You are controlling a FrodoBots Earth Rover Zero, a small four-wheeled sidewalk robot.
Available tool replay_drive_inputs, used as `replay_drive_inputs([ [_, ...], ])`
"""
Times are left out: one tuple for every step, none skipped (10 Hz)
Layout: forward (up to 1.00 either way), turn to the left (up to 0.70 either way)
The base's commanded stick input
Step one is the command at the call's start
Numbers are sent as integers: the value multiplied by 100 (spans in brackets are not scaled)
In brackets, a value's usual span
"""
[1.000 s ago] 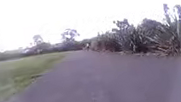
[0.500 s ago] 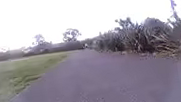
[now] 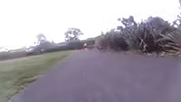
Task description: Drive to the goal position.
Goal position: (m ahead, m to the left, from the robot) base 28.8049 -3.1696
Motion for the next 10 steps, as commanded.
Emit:
replay_drive_inputs([
  [70,0],
  [70,0],
  [70,0],
  [70,0],
  [70,0],
  [70,0],
  [70,0],
  [70,0],
  [70,0],
  [70,0],
])
